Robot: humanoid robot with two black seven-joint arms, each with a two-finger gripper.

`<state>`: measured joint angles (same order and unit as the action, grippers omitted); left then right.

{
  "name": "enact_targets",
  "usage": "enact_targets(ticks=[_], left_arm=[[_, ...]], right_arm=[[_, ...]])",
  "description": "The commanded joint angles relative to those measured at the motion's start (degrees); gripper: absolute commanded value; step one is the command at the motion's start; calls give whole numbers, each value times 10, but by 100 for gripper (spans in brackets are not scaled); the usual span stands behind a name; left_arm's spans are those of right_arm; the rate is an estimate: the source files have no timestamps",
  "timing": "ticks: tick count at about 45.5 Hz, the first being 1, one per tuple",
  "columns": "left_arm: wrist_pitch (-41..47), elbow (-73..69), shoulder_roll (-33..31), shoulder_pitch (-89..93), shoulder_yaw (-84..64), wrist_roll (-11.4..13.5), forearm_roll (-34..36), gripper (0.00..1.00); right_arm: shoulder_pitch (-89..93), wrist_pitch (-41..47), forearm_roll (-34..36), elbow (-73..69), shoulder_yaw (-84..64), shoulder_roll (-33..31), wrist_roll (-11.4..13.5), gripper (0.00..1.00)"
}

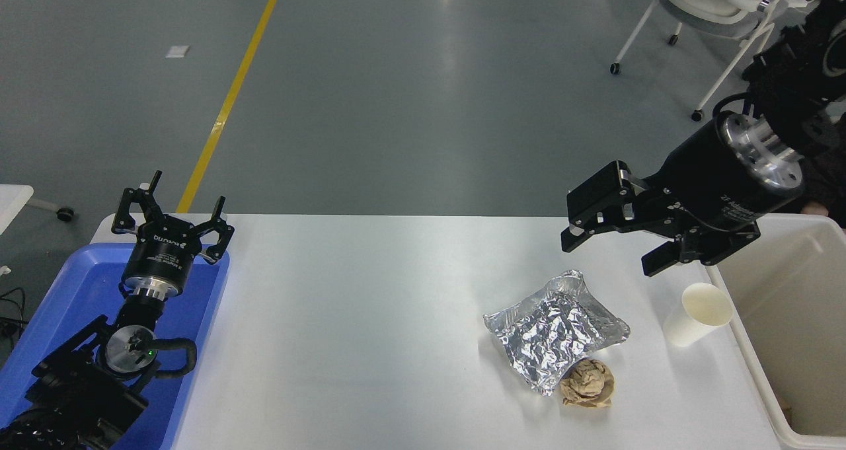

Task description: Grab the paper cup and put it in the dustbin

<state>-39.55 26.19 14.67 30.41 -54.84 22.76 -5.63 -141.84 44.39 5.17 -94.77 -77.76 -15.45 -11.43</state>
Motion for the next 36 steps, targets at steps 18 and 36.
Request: enact_targets(ticks=[18,36], left_arm=[[0,1,0,0,0,0,0,100],[-1,1,0,1,0,0,0,100]], right_arm=[[260,-150,-95,186,77,17,-21,100],[441,-247,-223,310,113,21,-62,100]])
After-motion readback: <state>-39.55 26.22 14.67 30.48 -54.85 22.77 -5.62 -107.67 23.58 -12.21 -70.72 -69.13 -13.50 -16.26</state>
